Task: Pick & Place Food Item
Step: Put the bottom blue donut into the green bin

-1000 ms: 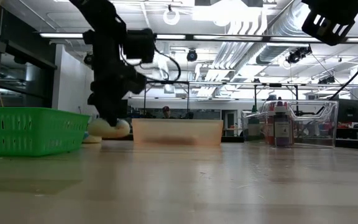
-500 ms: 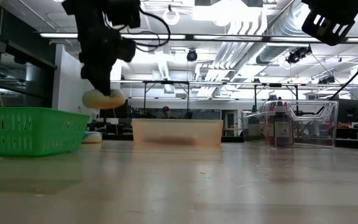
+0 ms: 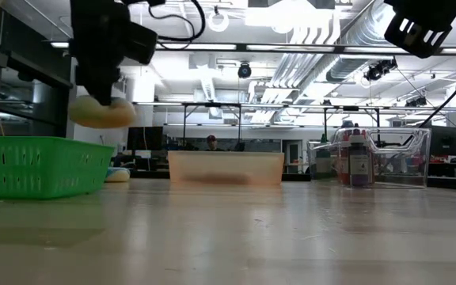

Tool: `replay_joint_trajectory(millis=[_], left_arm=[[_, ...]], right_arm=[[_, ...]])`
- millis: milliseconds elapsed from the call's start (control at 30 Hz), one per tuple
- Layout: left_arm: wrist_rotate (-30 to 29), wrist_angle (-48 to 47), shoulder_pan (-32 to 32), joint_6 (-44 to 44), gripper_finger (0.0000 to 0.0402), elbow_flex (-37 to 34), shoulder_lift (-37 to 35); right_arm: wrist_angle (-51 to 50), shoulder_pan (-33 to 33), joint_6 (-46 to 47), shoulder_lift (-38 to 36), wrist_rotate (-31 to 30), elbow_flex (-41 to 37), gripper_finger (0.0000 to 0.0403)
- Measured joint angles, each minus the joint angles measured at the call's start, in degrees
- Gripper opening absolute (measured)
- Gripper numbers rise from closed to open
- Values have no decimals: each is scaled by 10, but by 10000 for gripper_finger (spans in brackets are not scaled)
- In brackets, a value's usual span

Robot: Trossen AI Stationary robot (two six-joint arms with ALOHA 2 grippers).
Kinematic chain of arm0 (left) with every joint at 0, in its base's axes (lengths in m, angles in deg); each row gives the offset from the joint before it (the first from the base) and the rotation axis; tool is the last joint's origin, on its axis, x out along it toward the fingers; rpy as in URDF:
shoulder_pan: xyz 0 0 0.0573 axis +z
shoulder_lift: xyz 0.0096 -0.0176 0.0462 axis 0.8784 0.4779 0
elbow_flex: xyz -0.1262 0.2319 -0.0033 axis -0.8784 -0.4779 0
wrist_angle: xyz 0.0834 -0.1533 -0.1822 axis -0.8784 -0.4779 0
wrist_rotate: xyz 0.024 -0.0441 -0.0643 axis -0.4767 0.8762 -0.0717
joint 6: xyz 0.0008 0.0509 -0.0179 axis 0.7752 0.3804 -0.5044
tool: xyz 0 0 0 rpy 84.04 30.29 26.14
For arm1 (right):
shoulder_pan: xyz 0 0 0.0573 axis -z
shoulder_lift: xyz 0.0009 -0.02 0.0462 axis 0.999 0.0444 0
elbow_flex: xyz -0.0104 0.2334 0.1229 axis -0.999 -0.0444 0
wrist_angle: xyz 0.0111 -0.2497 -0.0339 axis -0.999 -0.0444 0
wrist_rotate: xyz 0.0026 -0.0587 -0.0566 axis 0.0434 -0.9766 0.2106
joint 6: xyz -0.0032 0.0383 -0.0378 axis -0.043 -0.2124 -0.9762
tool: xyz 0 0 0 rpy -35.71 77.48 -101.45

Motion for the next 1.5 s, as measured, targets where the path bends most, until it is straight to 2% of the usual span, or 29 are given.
replay_joint_trajectory(millis=[233,600,933,1133,1400,1500], left_arm=[[-30,7,-78,-95,51,0,0],[-87,51,-147,-232,51,0,-10],[-233,66,-234,-362,51,-2,-10],[-284,97,-269,-454,51,-30,-10],[-299,123,-272,-457,51,-58,-10],[-300,162,-272,-466,51,-82,-12]], right_arm=[[0,0,0,0,0,0,204],[1,0,0,0,0,0,204],[1,0,0,0,0,0,204],[1,0,0,0,0,0,204],[1,0,0,0,0,0,204],[1,0,0,0,0,0,204]])
